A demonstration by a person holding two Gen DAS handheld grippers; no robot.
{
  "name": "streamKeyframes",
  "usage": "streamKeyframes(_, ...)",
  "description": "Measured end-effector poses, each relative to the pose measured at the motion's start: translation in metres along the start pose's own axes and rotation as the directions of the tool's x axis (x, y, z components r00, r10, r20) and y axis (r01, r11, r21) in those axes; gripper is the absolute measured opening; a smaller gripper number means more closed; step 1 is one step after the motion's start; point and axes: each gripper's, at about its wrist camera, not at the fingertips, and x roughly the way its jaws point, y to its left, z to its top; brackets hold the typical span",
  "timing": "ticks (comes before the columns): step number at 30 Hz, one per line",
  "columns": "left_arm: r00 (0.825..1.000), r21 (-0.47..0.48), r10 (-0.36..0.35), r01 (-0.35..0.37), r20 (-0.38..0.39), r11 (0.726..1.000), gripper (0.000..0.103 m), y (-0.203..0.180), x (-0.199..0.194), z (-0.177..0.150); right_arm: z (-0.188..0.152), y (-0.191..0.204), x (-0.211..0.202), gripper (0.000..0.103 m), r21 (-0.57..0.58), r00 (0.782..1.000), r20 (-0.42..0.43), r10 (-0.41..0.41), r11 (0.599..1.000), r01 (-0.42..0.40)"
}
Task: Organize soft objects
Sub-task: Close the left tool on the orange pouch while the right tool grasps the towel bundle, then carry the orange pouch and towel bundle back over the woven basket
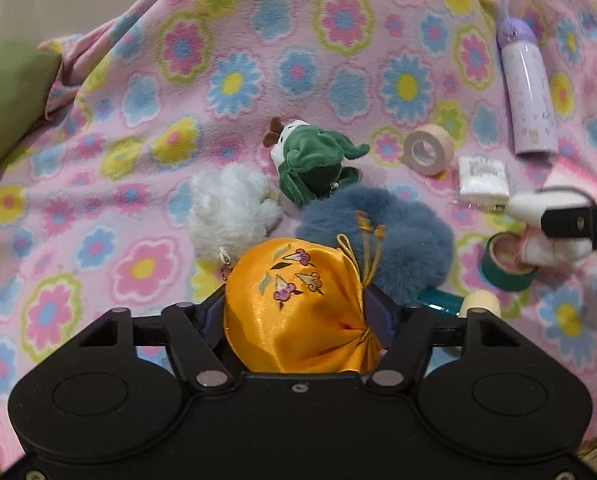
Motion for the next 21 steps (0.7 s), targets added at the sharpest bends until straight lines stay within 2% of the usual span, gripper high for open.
streamKeyframes(4, 1.000, -0.037, -0.005, 0.006, 0.012, 0.999, 0.062, 0.006, -0.007, 0.004, -0.001, -0.003, -0.004, 0.079, 0.020, 1.000, 0.006, 0.002, 1.000, -0.002)
streamKeyframes(10, 0.997, -0.048, -0.022, 0.026, 0.077, 0.999, 0.062, 0.002, -0.036, 0.016, 0.004, -0.005, -0.022, 0.079, 0.039, 0.999, 0.038, 0.004, 0.999, -0.006)
streamKeyframes(21, 0.992, -0.101, -0.053, 0.065, 0.118, 0.993, 0.062, 0.001, -0.104, 0.014, -0.009, -0.009, -0.087, 0.080, 0.084, 0.994, 0.092, 0.060, 0.994, -0.068)
